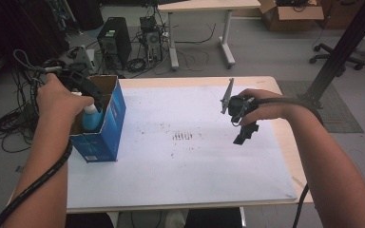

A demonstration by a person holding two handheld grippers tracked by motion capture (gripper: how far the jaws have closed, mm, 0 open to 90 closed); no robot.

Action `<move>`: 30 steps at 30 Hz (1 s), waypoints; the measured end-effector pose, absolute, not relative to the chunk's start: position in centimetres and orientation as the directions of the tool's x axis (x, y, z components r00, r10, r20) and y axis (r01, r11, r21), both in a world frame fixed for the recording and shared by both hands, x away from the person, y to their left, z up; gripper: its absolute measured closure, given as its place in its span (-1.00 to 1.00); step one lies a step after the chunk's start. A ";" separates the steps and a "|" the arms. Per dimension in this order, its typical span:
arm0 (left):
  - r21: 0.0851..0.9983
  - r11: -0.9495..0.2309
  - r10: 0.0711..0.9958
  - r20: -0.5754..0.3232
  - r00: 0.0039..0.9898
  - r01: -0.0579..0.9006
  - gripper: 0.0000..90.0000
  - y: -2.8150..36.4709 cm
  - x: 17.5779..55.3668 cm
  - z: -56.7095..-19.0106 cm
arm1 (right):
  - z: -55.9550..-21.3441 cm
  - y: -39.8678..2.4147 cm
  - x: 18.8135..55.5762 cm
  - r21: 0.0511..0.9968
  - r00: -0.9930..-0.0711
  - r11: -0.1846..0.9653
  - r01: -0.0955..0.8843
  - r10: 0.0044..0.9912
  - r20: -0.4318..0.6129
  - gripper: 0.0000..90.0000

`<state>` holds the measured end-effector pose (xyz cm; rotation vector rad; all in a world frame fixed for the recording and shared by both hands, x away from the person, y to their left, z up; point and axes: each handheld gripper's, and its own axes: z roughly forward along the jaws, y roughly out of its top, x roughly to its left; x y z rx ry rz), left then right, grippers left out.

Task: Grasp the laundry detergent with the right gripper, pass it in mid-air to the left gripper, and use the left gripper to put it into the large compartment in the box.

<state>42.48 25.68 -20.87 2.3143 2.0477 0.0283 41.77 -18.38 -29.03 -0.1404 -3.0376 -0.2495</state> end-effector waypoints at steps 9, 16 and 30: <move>0.064 -0.148 0.989 -0.007 0.149 0.987 -0.74 24.9 42.3 -19.7 | -28.9 -18.5 41.7 0.153 -0.991 0.983 0.105 0.091 0.099 -0.79; 0.072 -0.202 0.979 0.008 0.202 0.977 -0.81 23.4 42.3 -19.1 | -28.9 -18.5 41.7 0.155 -0.991 0.983 0.100 0.085 0.098 -0.79; 0.084 -0.416 0.909 0.010 0.417 0.905 -1.00 18.2 41.9 -17.3 | -28.8 -18.8 41.6 0.159 -0.991 0.982 0.105 0.090 0.098 -0.79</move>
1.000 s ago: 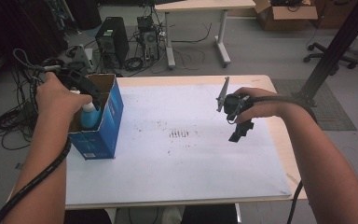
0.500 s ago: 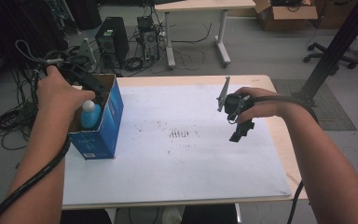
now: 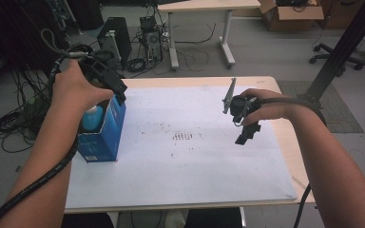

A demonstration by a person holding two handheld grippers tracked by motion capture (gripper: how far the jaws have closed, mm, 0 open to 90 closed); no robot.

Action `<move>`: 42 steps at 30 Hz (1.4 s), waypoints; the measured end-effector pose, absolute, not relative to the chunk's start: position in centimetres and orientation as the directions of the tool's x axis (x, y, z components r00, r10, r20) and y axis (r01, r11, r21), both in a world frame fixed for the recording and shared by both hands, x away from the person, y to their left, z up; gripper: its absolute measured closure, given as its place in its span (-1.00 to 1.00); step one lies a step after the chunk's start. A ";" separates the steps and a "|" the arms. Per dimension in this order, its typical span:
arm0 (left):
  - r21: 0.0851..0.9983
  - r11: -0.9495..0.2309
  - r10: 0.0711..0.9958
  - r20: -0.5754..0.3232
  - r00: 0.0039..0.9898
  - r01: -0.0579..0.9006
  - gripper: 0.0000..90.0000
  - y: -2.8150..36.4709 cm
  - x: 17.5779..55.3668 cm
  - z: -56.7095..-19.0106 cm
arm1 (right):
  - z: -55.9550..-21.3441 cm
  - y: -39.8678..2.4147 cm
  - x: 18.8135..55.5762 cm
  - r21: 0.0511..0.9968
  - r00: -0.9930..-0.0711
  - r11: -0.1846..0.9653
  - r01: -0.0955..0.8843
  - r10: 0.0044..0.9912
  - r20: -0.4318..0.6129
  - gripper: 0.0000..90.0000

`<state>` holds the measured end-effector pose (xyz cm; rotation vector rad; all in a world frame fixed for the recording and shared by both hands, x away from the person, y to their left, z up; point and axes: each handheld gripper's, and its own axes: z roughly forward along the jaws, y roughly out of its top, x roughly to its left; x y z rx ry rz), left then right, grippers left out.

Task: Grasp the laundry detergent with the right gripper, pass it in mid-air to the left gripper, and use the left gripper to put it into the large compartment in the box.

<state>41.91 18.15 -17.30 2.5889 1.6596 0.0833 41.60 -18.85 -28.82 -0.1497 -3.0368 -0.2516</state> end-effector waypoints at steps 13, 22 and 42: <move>0.068 -0.700 0.713 0.108 0.692 0.711 -1.00 11.4 39.5 -15.4 | -28.4 -19.3 42.1 0.125 -0.990 0.987 0.101 0.087 0.107 -0.80; 0.028 -0.837 0.547 0.057 0.835 0.547 -1.00 8.5 38.5 -16.7 | -28.2 -18.8 42.3 0.115 -0.990 0.989 0.097 0.084 0.109 -0.80; 0.073 -0.955 0.280 -0.106 0.954 0.288 -1.00 9.0 37.7 -19.7 | -26.9 -17.1 41.3 0.079 -0.993 0.995 0.067 0.058 0.104 -0.80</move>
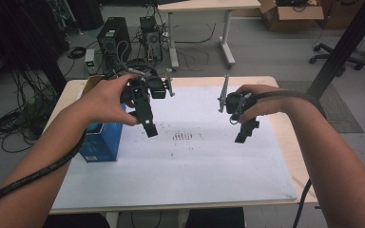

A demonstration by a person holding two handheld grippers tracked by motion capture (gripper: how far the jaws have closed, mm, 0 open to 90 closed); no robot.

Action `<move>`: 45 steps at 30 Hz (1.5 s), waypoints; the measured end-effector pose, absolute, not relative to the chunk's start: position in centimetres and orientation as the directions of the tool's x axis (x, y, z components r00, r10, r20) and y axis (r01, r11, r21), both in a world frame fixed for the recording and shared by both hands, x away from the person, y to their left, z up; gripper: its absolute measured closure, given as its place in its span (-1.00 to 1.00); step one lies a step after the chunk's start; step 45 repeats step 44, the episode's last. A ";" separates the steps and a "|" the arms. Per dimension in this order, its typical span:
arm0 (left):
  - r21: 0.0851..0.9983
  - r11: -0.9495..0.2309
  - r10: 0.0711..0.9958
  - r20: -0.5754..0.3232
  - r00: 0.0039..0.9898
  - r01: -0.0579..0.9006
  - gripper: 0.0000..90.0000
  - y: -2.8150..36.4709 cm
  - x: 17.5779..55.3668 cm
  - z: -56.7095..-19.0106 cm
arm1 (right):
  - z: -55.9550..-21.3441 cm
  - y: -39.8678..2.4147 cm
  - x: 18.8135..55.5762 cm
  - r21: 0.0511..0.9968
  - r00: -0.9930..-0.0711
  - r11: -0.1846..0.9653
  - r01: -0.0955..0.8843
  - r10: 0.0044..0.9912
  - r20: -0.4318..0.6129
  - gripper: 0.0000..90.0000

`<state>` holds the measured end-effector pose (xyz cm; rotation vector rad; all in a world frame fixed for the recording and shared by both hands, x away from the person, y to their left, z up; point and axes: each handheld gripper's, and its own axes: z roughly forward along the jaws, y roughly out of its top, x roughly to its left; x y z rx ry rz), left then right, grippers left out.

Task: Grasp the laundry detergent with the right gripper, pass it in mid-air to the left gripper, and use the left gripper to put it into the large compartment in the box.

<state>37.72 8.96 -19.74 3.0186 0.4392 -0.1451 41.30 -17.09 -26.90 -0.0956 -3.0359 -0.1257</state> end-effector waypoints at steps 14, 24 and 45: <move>0.057 -0.975 0.207 -0.110 0.972 0.214 -1.00 9.3 37.8 -20.4 | -27.1 -16.1 42.7 0.078 -0.993 0.996 0.053 0.044 0.107 -0.80; 0.063 -0.977 0.196 -0.104 0.975 0.203 -1.00 9.0 37.7 -20.5 | -27.0 -16.3 42.7 0.076 -0.993 0.995 0.061 0.053 0.106 -0.81; 0.063 -0.977 0.196 -0.101 0.976 0.202 -1.00 8.7 37.3 -20.3 | -26.9 -16.2 42.5 0.082 -0.994 0.995 0.051 0.042 0.105 -0.81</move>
